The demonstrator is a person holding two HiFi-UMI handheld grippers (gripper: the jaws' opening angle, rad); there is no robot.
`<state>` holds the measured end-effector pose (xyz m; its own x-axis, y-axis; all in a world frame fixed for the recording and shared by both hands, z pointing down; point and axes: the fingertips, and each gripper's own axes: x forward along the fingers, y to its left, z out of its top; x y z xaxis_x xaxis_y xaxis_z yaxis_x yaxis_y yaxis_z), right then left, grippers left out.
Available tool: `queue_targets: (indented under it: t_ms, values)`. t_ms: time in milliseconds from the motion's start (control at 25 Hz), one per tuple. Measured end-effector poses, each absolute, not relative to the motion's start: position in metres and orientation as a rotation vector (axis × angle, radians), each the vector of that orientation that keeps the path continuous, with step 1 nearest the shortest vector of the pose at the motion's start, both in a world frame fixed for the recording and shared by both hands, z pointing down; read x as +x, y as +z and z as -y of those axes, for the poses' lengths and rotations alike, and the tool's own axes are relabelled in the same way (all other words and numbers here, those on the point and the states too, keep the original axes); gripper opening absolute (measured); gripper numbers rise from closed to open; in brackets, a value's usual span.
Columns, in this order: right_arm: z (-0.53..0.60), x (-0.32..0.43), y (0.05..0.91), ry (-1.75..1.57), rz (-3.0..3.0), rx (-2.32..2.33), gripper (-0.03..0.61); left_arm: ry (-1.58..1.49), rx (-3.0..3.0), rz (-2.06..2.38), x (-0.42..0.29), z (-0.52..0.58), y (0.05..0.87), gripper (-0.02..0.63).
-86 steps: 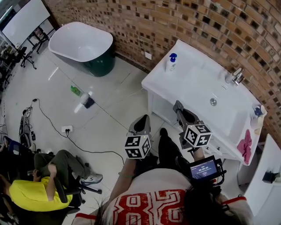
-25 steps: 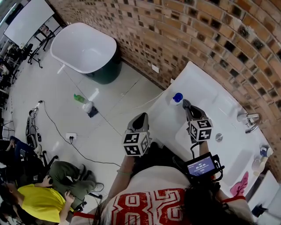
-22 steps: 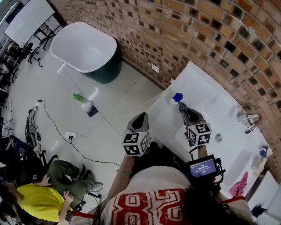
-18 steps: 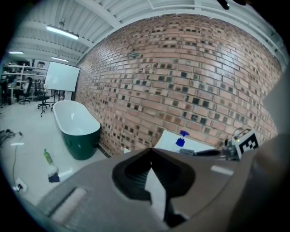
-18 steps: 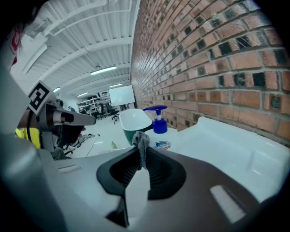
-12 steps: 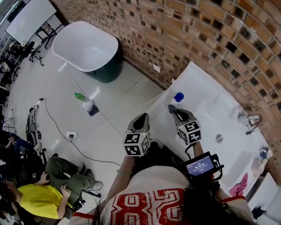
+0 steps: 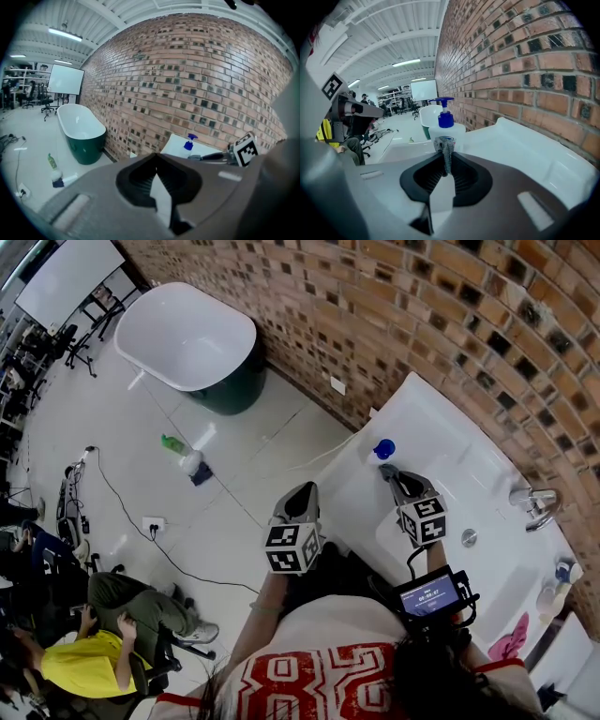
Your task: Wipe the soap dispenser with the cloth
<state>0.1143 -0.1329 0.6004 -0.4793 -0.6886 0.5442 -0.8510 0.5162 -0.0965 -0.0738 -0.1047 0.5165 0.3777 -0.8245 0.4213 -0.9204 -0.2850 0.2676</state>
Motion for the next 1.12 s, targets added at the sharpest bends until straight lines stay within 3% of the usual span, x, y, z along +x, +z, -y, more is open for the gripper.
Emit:
queue_targets:
  t_ms: [480, 1120]
  values:
    - [0.149, 0.146, 0.616, 0.540, 2.248, 1.328, 0.048, 0.294, 2.187, 1.491, -0.070, 0.106, 0.518, 0.003]
    - [0.121, 0.068, 0.625, 0.579, 2.369, 1.108, 0.048, 0.355, 2.291, 1.373, -0.031, 0.099, 0.518, 0.003]
